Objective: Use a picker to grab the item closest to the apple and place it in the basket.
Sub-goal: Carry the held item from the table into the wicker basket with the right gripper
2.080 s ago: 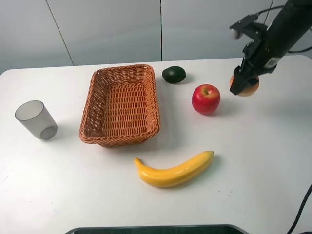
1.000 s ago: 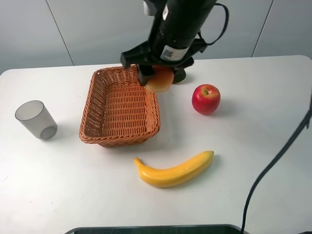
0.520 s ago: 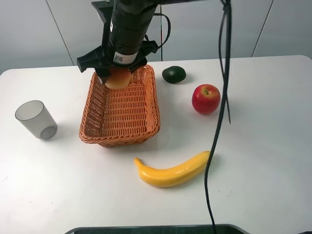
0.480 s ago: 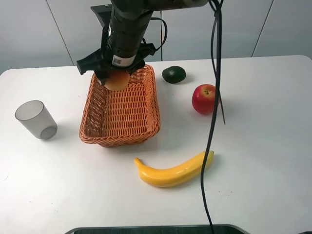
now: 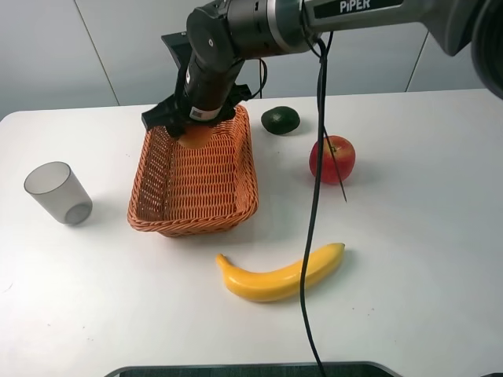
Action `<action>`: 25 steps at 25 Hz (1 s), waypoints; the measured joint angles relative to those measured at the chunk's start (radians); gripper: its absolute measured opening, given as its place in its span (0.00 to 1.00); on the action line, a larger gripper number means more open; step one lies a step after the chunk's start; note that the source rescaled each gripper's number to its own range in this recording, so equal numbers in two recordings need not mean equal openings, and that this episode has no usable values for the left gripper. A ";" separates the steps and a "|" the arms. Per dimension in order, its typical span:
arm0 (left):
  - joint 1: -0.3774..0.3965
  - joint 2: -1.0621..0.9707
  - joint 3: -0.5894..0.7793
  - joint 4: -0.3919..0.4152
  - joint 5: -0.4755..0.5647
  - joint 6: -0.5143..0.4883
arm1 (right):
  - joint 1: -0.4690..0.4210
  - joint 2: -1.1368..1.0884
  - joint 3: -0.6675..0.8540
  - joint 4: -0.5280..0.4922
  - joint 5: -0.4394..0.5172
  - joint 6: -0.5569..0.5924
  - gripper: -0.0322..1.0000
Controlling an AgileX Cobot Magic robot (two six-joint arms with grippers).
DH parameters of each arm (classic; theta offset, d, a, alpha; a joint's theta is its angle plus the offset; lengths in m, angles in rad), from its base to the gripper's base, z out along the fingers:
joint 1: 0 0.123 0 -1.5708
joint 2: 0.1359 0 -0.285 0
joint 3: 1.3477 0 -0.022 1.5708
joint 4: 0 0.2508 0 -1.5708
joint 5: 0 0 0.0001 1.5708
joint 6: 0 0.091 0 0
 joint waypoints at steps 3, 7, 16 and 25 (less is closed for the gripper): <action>0.000 0.000 0.000 0.000 0.000 0.000 | -0.002 0.025 0.000 -0.004 0.000 0.000 0.03; 0.000 0.000 0.000 0.000 0.000 -0.002 | -0.002 0.041 0.000 -0.004 0.000 0.000 0.03; 0.000 0.000 0.000 0.000 0.000 -0.002 | -0.002 0.067 0.000 -0.014 0.005 0.000 0.03; 0.000 0.000 0.000 0.000 0.000 -0.002 | -0.002 0.055 0.000 0.008 0.019 -0.011 0.99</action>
